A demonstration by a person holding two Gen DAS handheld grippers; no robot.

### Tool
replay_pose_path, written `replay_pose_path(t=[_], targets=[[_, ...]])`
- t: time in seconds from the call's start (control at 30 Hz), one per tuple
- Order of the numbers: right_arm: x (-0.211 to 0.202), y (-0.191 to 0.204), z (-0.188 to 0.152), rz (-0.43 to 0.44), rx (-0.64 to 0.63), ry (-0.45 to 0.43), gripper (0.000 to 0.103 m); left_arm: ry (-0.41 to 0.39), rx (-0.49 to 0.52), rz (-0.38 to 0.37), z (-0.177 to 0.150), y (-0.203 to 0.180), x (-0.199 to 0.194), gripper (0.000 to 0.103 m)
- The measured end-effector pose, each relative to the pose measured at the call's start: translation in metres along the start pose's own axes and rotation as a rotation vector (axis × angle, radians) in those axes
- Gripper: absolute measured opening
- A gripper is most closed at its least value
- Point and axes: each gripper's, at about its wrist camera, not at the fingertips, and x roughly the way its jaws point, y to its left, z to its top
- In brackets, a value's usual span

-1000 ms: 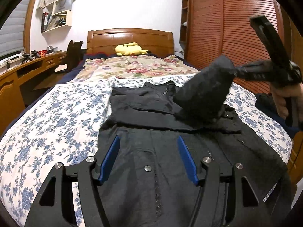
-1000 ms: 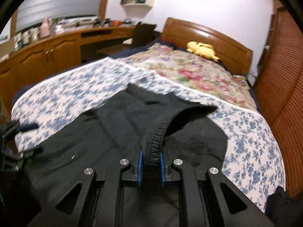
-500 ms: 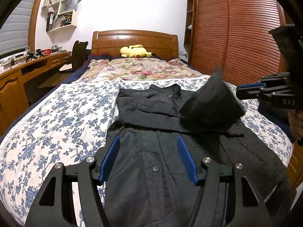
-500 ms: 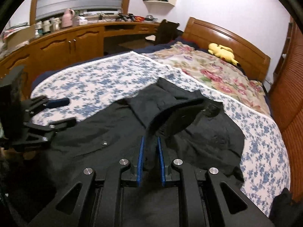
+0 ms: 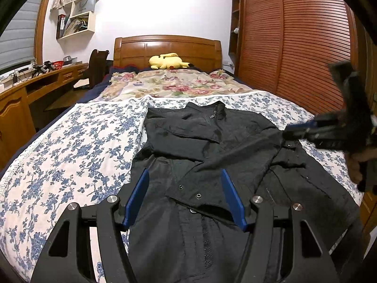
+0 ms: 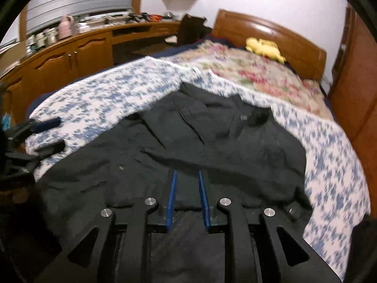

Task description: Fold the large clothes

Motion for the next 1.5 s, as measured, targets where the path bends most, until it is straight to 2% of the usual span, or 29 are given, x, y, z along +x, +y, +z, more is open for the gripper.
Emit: replay_pose_path(t=[0.07, 0.17, 0.2, 0.5, 0.63, 0.77, 1.0, 1.23, 1.5], targets=[[0.018, -0.003, -0.005, 0.008, 0.014, 0.024, 0.023, 0.007, -0.003, 0.004, -0.001, 0.002, 0.002, 0.064], [0.050, -0.003, -0.009, 0.024, 0.044, 0.059, 0.040, 0.017, -0.001, 0.013, -0.002, 0.002, 0.004, 0.064], [0.060, -0.003, -0.011, 0.028, 0.054, 0.074, 0.042, 0.018, 0.000, 0.014, -0.002, 0.001, 0.005, 0.064], [0.133, -0.005, 0.000, 0.033, 0.131, 0.136, 0.042, 0.031, 0.013, 0.020, -0.004, -0.003, 0.009, 0.064], [0.155, 0.003, -0.008, 0.085, 0.124, 0.228, 0.043, 0.033, 0.014, 0.020, -0.004, -0.003, 0.009, 0.064], [0.150, 0.011, -0.010, 0.123, 0.095, 0.258, 0.044, 0.029, 0.011, 0.017, -0.003, -0.002, 0.009, 0.064], [0.135, 0.018, -0.013, 0.077, 0.073, 0.214, 0.044, 0.032, 0.024, 0.012, -0.006, -0.003, 0.009, 0.064], [0.066, 0.005, -0.062, 0.038, 0.127, 0.079, 0.044, 0.040, 0.039, 0.003, -0.008, -0.006, 0.010, 0.064], [-0.001, -0.020, -0.134, -0.085, 0.232, 0.049, 0.046, 0.051, 0.064, -0.017, -0.014, -0.020, 0.010, 0.064]])
